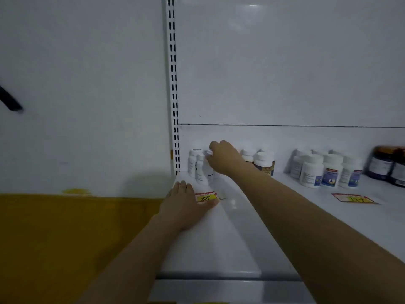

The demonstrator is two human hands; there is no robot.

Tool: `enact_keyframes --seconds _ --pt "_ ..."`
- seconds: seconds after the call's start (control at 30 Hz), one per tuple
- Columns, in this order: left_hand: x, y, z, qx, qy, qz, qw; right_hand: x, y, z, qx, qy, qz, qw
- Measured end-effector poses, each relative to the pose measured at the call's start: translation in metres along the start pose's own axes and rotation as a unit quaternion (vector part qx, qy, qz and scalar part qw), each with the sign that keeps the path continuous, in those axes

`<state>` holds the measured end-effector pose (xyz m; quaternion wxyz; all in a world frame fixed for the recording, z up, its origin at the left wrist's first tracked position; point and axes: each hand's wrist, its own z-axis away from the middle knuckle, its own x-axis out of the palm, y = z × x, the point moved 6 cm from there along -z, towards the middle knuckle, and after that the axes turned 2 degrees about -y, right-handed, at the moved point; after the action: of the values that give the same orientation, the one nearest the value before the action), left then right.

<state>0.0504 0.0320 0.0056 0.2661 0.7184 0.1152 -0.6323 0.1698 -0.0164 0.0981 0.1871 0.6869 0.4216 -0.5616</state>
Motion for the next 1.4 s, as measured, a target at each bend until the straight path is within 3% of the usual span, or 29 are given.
enact_keyframes --seconds 0.23,0.47,0.57,0.67,0.77,0.87,1.03,1.1,1.2,1.33,1.4 --pt "0.007 -0.001 0.003 -0.017 -0.048 -0.028 0.998 0.014 -0.009 -0.019 0.037 0.006 -0.032 0.999" --pt "0.005 0.000 0.002 -0.016 -0.033 0.002 0.999 0.011 -0.021 -0.014 0.018 -0.028 -0.042 0.999" --pt "0.002 -0.001 0.004 -0.014 -0.005 0.055 0.998 -0.009 -0.018 -0.009 0.015 -0.029 -0.060 0.998" --pt "-0.010 -0.001 -0.001 0.003 0.078 0.140 0.987 -0.043 -0.017 0.002 0.002 -0.010 -0.070 0.997" --pt "-0.037 0.007 -0.001 0.038 0.145 0.247 0.957 -0.073 -0.017 0.011 -0.016 -0.026 -0.077 0.997" --pt "-0.059 0.025 0.007 0.071 0.132 0.356 0.922 -0.088 -0.017 0.018 -0.006 -0.036 -0.085 0.996" --pt "-0.066 0.045 0.017 0.109 0.133 0.433 0.885 -0.098 -0.020 0.035 -0.011 -0.005 -0.037 0.999" --pt "-0.063 0.047 0.021 0.112 0.097 0.482 0.863 -0.100 -0.017 0.040 -0.011 -0.015 -0.070 0.997" --pt "-0.059 0.051 0.025 0.146 0.012 0.531 0.835 -0.094 -0.012 0.050 -0.019 -0.084 -0.218 0.972" --pt "-0.046 0.043 0.022 0.064 -0.140 0.682 0.715 -0.086 -0.007 0.057 -0.040 -0.120 -0.303 0.945" --pt "-0.045 0.043 0.021 0.069 -0.160 0.693 0.699 -0.085 -0.008 0.059 -0.044 -0.123 -0.307 0.943"
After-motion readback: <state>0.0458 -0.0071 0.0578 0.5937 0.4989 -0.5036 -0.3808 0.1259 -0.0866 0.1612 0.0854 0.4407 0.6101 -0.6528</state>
